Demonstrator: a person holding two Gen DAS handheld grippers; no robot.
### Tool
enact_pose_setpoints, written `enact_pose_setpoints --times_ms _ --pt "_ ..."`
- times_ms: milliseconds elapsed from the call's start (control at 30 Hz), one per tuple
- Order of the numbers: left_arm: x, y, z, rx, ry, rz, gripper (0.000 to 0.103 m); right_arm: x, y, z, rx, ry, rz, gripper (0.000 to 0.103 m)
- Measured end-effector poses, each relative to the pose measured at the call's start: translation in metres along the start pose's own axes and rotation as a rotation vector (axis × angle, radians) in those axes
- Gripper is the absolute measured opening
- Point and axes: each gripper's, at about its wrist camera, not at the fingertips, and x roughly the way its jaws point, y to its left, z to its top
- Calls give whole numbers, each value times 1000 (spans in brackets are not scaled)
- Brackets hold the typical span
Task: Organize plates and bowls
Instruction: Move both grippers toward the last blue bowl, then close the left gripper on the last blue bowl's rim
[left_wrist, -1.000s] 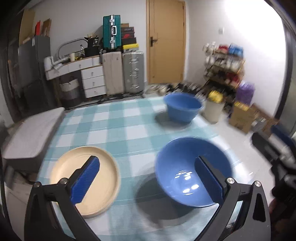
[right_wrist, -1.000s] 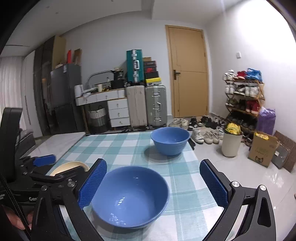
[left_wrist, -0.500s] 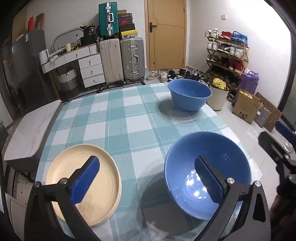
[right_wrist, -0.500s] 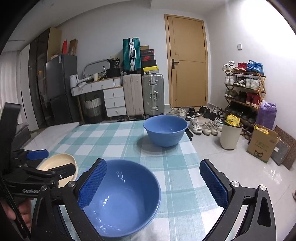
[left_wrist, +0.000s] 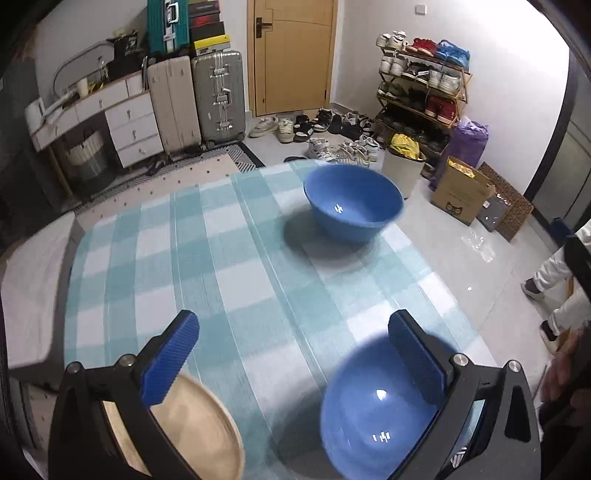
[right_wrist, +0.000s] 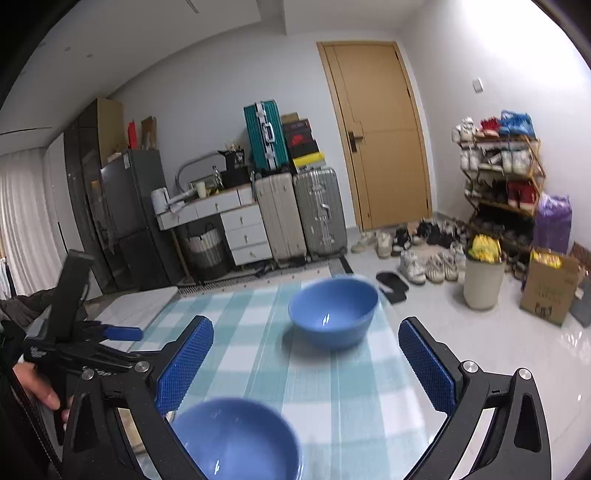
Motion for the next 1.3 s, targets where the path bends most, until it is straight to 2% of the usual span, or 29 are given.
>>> enact_pose_setpoints --times_ms 67,200,300,400,567,700,900,1067,1133,1200,1300 --pt "14 0 19 16 30 32 103 8 -2 11 -20 -8 -1 102" --pt "45 0 49 14 82 18 103 37 -13 37 -7 11 11 102" --pt "73 -4 72 34 110 6 103 68 -29 54 40 59 -25 102" --pt "103 -5 94 37 144 13 103 113 -52 65 90 168 -79 102" --pt "156 -1 119 -25 219 -43 103 182 -81 57 181 365 -36 102" --pt "186 -8 127 0 249 -42 103 214 -95 39 229 461 -13 102" --pt "221 -17 134 21 307 -75 100 238 -100 17 238 506 -19 102" --pt "238 -17 136 4 342 -92 81 247 -103 6 245 535 -16 102" --pt "244 -15 136 -16 362 -113 59 249 -103 4 247 538 -21 102" --pt "251 -14 135 -36 397 -147 54 253 -104 0 249 548 -20 102" --pt "253 -18 134 -23 398 -163 36 258 -102 -4 231 556 -42 102"
